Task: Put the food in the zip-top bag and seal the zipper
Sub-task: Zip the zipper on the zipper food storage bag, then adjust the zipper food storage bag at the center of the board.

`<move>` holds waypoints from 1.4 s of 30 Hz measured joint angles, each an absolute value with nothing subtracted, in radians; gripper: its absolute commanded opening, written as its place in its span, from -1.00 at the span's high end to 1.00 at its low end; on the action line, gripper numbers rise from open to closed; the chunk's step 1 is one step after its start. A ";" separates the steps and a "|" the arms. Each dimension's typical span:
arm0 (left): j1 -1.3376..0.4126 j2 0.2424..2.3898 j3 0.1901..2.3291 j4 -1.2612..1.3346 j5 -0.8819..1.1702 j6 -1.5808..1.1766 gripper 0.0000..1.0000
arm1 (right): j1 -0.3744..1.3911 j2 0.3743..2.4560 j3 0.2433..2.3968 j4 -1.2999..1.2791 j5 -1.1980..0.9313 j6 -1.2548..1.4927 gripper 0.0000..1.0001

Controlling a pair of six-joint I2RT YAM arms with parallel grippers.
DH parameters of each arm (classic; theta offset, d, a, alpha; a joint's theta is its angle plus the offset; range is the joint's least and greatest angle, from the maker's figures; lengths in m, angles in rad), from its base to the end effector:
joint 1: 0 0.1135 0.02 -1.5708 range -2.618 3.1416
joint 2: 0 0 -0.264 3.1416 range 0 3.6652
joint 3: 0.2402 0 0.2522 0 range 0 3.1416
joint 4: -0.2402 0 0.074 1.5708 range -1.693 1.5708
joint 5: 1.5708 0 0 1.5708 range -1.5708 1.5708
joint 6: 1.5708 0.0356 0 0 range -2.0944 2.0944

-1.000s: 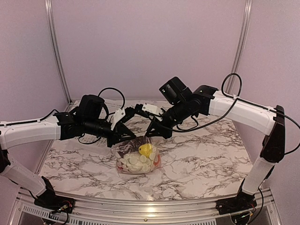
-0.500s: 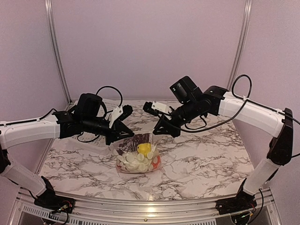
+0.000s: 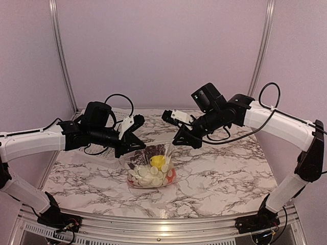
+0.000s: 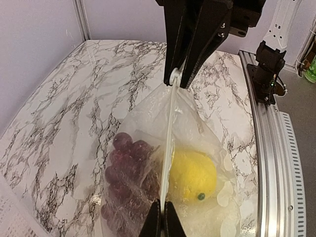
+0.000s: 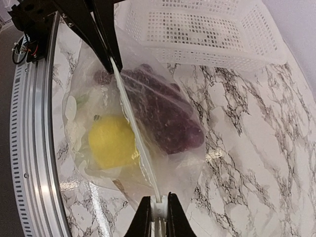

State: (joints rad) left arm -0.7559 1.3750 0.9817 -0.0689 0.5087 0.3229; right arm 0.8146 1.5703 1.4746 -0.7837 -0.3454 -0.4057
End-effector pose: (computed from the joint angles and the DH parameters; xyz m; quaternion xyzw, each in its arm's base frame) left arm 0.2151 -0.2266 0.2871 0.5363 0.6380 -0.3184 0.4516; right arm 0.2231 0.2541 0.3310 -0.5788 0.7262 0.2261 0.2940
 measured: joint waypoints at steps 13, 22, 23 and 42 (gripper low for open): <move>-0.746 1.375 0.982 -0.084 0.496 0.324 1.00 | 0.800 1.511 1.441 -0.799 -0.282 -0.422 0.53; -0.743 1.383 0.991 -0.071 0.488 0.291 1.00 | 0.773 1.513 1.478 -0.803 -0.294 -0.401 0.17; -0.743 1.394 1.000 -0.064 0.488 0.278 1.00 | 0.761 1.513 1.491 -0.798 -0.299 -0.392 0.13; -0.721 1.730 1.342 0.124 0.518 0.218 0.99 | 0.570 1.582 1.629 -0.624 -0.146 -0.053 0.03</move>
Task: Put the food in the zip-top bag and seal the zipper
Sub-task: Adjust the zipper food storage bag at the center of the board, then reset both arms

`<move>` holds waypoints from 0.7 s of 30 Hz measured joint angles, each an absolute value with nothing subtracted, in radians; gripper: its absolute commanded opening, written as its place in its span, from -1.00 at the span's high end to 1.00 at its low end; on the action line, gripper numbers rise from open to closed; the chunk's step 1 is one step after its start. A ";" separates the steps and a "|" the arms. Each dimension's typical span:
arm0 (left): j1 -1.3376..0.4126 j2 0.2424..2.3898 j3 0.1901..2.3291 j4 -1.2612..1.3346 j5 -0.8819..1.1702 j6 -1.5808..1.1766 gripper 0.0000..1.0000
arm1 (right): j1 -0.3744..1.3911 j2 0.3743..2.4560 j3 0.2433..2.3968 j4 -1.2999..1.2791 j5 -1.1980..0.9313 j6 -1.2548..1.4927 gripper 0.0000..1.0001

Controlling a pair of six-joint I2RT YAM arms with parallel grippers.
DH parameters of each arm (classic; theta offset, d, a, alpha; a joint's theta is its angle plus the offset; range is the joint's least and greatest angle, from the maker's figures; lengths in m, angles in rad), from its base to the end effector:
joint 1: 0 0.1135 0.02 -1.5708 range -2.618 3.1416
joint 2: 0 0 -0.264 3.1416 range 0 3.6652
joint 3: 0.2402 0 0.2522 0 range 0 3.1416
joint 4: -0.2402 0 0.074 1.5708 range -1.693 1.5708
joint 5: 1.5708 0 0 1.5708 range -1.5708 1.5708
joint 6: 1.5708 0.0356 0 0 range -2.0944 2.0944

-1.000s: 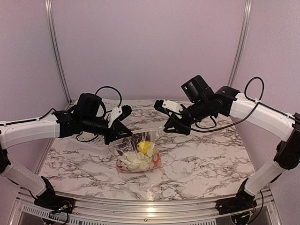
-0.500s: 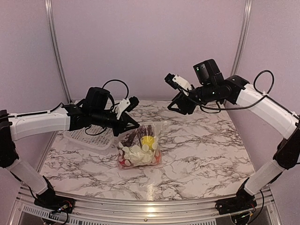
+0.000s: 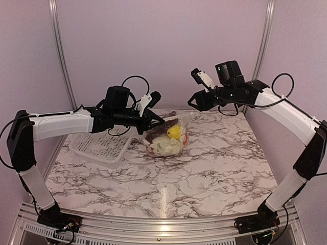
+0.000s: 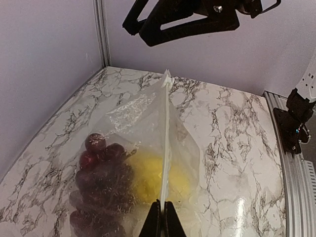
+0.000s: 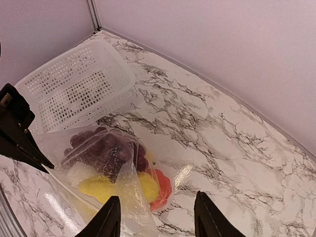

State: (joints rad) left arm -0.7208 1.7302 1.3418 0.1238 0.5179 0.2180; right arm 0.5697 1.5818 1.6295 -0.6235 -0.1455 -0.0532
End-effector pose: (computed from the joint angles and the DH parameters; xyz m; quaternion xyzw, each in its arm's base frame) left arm 0.2984 -0.2856 0.3095 0.4861 0.6143 -0.3431 0.5183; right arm 0.2973 0.1965 0.3896 -0.3016 0.8237 0.1833 0.4439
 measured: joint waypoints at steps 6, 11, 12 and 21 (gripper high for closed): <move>-0.768 1.769 1.249 0.131 0.554 0.164 0.83 | 0.570 1.586 1.580 -0.615 -0.202 -0.016 0.01; -0.791 1.770 1.248 0.153 0.566 0.127 0.26 | 0.570 1.586 1.565 -0.588 -0.239 0.012 -0.01; -0.791 1.770 1.248 0.157 0.556 0.120 0.10 | 0.570 1.586 1.562 -0.583 -0.244 0.016 -0.06; -0.778 1.715 1.308 0.100 0.302 0.014 -0.98 | 0.539 1.579 1.557 -0.567 -0.123 0.060 -0.97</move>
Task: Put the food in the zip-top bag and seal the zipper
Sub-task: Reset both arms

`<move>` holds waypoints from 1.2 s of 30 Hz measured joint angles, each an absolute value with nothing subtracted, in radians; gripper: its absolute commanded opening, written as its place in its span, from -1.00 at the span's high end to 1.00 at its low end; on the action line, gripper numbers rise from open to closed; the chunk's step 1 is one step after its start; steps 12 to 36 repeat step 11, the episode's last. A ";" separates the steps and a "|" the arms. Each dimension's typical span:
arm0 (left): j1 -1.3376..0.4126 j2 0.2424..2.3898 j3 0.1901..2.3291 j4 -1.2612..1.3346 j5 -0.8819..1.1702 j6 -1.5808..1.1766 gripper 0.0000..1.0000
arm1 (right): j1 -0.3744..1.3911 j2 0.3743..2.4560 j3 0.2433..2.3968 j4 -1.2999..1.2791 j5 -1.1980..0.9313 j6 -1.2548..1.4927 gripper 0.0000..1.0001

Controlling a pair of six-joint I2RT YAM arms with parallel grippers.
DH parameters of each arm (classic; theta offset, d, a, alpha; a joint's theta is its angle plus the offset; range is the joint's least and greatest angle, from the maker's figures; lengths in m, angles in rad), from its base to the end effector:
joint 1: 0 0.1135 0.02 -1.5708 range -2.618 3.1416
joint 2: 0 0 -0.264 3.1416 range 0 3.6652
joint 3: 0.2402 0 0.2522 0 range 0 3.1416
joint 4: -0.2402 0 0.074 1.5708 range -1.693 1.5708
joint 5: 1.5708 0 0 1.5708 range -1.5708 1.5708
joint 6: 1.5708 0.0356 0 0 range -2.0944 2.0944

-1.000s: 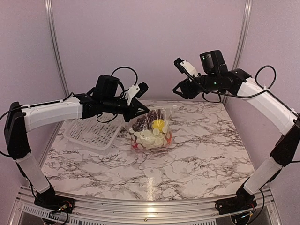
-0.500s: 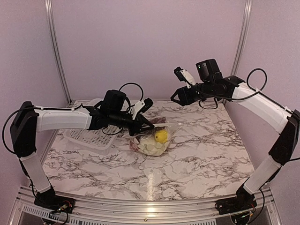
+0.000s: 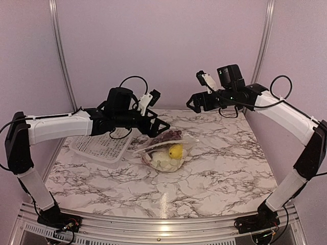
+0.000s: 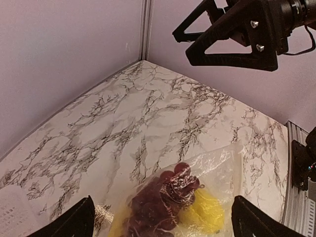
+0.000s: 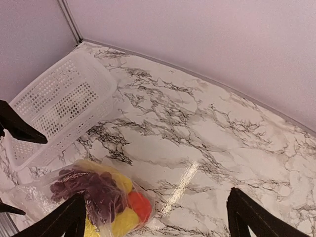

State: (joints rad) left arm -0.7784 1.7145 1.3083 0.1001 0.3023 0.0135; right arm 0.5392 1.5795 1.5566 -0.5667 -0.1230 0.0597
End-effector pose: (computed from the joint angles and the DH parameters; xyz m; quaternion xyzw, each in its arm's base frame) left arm 0.2841 -0.2951 0.3006 0.3897 0.7014 -0.3307 0.4968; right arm 0.3062 0.1883 0.3711 -0.2372 0.8483 0.1905 0.4333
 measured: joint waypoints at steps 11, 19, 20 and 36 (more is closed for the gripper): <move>-0.638 1.346 1.292 -0.002 -0.079 -0.093 -0.98 | 0.368 1.415 1.454 -0.393 0.116 0.157 -0.97; -0.638 1.346 1.292 -0.002 -0.079 -0.093 -0.98 | 0.368 1.415 1.454 -0.393 0.116 0.157 -0.97; -0.638 1.346 1.292 -0.002 -0.079 -0.093 -0.98 | 0.368 1.415 1.454 -0.393 0.116 0.157 -0.97; -0.638 1.346 1.292 -0.002 -0.079 -0.093 -0.98 | 0.368 1.415 1.454 -0.393 0.116 0.157 -0.97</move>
